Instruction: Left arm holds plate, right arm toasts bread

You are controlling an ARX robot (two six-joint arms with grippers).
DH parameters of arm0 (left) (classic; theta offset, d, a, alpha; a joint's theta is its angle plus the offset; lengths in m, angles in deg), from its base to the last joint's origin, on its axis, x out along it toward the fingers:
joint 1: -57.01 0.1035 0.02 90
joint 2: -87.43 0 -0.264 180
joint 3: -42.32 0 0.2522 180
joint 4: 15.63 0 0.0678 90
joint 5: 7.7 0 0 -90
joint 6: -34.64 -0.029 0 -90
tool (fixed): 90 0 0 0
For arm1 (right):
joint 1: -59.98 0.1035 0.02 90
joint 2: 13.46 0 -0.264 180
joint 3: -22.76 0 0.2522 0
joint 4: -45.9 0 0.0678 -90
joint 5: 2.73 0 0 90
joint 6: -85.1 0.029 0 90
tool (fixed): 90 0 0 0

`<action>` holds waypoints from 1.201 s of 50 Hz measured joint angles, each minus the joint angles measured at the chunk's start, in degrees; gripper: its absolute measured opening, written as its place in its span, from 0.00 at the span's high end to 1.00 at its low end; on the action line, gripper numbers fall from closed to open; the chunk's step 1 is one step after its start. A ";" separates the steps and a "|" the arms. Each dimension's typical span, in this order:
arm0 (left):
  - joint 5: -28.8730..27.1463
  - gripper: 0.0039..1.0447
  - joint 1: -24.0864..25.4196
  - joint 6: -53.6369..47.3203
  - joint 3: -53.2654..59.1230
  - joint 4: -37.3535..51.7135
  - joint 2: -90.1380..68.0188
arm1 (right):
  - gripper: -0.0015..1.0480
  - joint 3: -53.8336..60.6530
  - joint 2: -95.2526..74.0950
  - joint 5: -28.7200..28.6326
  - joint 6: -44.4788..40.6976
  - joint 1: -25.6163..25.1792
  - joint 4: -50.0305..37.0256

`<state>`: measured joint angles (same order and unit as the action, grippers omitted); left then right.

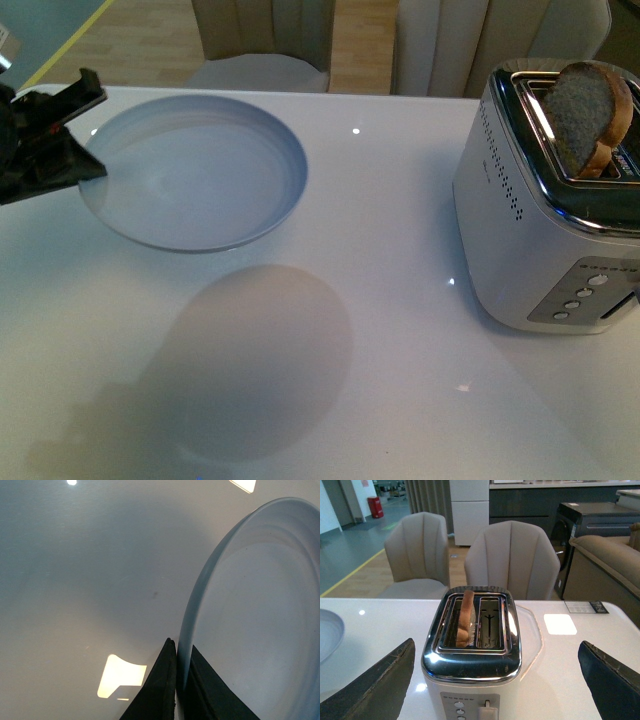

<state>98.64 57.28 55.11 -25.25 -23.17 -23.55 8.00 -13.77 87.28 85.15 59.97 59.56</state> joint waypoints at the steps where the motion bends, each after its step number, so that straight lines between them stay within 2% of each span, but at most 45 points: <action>1: 0.15 0.98 0.76 -0.35 0.02 0.28 -0.55 | 0.08 0.00 0.00 0.00 -0.02 0.00 0.00; 12: 5.44 0.98 6.67 -3.26 -0.50 3.98 -7.06 | 0.08 0.00 0.00 0.00 -0.02 0.00 0.00; 25: 10.03 0.98 10.49 -7.82 -1.90 6.51 -14.64 | 0.08 0.00 0.00 0.00 0.00 0.00 0.00; 44: 11.34 0.98 17.18 -11.06 -9.62 6.86 -23.47 | 0.08 0.00 0.00 0.00 -0.02 0.00 0.00; 60: 11.67 0.98 18.27 -12.66 -13.64 5.99 -28.37 | 0.08 0.00 0.00 0.00 -0.02 0.00 0.00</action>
<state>110.31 75.55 42.45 -38.88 -17.19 -51.92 8.00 -13.77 87.28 85.13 59.97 59.56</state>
